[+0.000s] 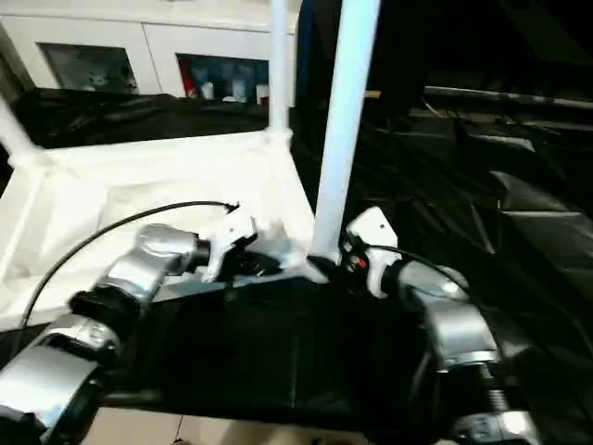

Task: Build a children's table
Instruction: Rotate leg to tighten

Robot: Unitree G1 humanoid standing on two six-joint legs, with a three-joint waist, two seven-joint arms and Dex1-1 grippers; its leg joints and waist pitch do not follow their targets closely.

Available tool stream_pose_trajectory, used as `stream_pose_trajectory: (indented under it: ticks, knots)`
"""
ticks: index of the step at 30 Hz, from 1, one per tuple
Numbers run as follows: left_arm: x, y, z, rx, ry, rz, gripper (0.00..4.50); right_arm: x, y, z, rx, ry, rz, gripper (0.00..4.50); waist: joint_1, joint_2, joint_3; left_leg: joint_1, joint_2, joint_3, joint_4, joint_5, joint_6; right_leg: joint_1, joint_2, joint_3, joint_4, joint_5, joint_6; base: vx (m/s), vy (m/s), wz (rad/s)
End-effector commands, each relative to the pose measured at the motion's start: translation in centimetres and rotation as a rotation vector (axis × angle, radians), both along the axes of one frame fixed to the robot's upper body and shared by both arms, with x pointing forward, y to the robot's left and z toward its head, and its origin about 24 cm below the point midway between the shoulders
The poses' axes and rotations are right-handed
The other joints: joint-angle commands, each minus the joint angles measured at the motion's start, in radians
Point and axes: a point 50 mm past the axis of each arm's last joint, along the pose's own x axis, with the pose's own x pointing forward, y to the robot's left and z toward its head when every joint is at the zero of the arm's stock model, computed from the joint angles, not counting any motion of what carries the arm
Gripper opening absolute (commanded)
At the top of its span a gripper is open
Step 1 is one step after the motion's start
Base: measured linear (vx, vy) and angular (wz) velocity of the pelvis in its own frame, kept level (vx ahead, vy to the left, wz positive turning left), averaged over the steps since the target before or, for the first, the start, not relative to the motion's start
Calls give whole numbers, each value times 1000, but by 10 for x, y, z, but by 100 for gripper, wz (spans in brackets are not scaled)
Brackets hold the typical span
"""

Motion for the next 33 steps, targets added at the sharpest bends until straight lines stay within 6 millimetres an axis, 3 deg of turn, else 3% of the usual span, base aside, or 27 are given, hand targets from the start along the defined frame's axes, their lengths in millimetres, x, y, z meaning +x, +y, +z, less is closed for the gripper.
stream_pose_trajectory:
  ticks: [1, 4, 10, 11, 17, 24, 28, 30, 31, 33]
  knots:
    - [-8, -9, -2, -9, 25, -95, 0, -15, 19, -10, 13, 76, 185, 306, 6, -7, -53, -1, 29, -8, -51, -197, 100, 55, -46, 37, -52, -108, -264, 0, 0, 0]
    - [-8, -3, -2, 15, 28, -104, 0, -20, 12, -8, -8, 101, 241, 306, 16, -6, -52, 4, 32, -5, -50, -199, 104, 54, -47, 37, -51, -117, -271, 0, 0, 0]
    - [-14, 4, 0, 10, 77, -165, 0, -21, 9, -5, 8, 129, 278, 306, 29, -8, -48, 9, 33, -5, -54, -241, 68, 49, -49, 39, -59, -217, -246, 0, 0, 0]
    - [-14, 4, 0, 9, 79, -167, 0, -21, 9, -5, 14, 135, 284, 282, 30, -8, -49, 7, 33, -6, -54, -235, 66, 50, -50, 39, -58, -213, -245, 0, 0, 0]
    - [-15, 5, -1, 9, 77, -162, 0, -23, 10, -5, 30, 157, 300, 234, 31, -8, -52, 5, 31, -6, -52, -210, 70, 53, -49, 38, -53, -173, -248, 0, 0, 0]
    - [-10, 4, 0, 2, 50, -99, 0, -24, 12, -7, 58, 163, 274, 210, 31, -9, -50, 5, 30, -6, -53, -221, 66, 51, -48, 37, -58, -207, -237, 0, 0, 0]
    - [4, -3, -1, 10, -26, 92, 0, -11, 15, -18, 55, 112, 36, 207, 25, -10, -46, 11, 27, -8, -55, -270, 42, 43, -50, 38, -68, -293, -217, 0, 0, 0]
    - [8, -9, -1, 4, -41, 168, 0, -5, 16, -27, 40, 103, -87, 204, 18, -10, -45, 8, 24, -13, -59, -287, 21, 43, -50, 36, -73, -351, -190, 0, 0, 0]
    - [14, -18, -3, 1, -59, 271, 0, 1, 20, -37, 29, 100, -247, 202, 14, -5, -43, 10, 24, -15, -61, -305, 7, 40, -51, 36, -78, -389, -175, 0, 0, 0]
    - [16, -26, -5, -2, -54, 338, 0, 5, 23, -42, 31, 105, -354, 201, 1, -9, -43, 12, 20, -19, -62, -341, -8, 38, -48, 32, -84, -442, -149, 0, 0, 0]
